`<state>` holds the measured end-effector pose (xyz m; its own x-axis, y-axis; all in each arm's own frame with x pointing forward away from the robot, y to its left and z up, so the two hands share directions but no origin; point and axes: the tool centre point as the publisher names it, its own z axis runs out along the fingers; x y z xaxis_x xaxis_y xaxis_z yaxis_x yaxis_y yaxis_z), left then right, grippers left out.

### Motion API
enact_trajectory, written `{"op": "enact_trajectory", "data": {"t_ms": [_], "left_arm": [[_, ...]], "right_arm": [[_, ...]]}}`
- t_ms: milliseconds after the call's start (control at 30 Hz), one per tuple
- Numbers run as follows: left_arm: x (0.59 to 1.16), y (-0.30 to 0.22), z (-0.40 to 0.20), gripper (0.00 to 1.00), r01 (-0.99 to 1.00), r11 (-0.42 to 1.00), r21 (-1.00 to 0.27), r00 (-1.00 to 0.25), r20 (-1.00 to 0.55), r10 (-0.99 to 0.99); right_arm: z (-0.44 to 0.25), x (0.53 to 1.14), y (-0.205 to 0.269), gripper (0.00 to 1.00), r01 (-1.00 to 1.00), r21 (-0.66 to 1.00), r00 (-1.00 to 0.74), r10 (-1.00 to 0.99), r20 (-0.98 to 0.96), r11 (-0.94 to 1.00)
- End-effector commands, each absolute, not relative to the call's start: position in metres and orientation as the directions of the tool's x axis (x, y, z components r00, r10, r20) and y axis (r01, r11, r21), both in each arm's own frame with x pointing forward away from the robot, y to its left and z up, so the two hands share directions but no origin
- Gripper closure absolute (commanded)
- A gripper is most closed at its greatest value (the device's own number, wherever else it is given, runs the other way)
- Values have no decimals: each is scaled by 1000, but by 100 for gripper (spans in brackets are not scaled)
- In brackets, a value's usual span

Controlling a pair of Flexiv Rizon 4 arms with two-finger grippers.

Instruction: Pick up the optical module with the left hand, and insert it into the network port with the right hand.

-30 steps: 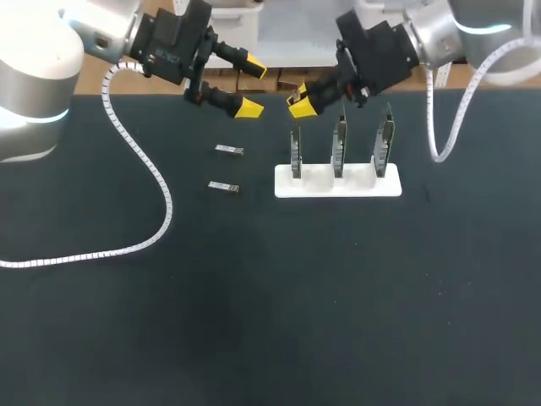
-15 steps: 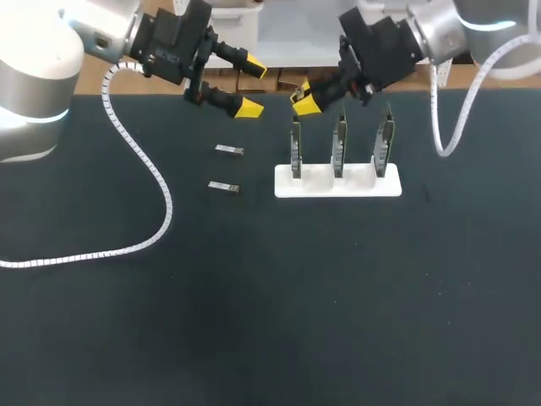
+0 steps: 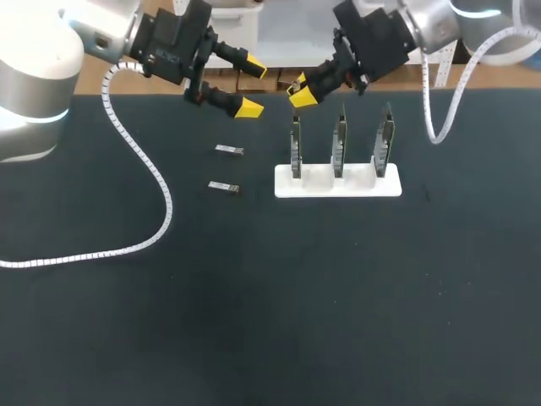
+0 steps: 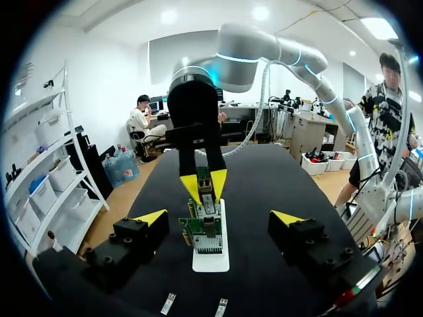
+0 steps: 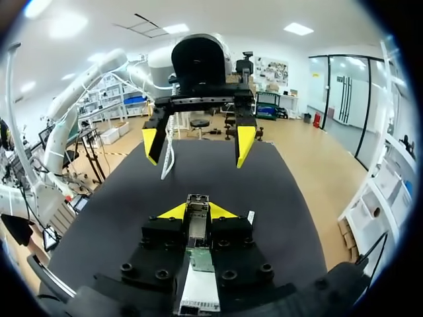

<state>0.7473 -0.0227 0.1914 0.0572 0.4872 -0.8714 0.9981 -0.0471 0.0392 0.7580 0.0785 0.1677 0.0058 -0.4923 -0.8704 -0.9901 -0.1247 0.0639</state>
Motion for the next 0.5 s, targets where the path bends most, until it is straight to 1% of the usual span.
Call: {"op": "enact_trajectory", "data": {"t_ms": [33,300,500], "left_arm": [[749,-23,192,0,998,-51,35,56,-869,492],[749,-23,192,0,998,-51,35,56,-869,492],[749,-23,192,0,998,-51,35,56,-869,492]], "right_arm": [[160,760,81,100,-989,71,-1,-482,-876,-127],[155,748,79,100,-992,80,-26,-477,-878,-94],[163,752,78,100,-991,76,-13,-494,-869,-108]]}}
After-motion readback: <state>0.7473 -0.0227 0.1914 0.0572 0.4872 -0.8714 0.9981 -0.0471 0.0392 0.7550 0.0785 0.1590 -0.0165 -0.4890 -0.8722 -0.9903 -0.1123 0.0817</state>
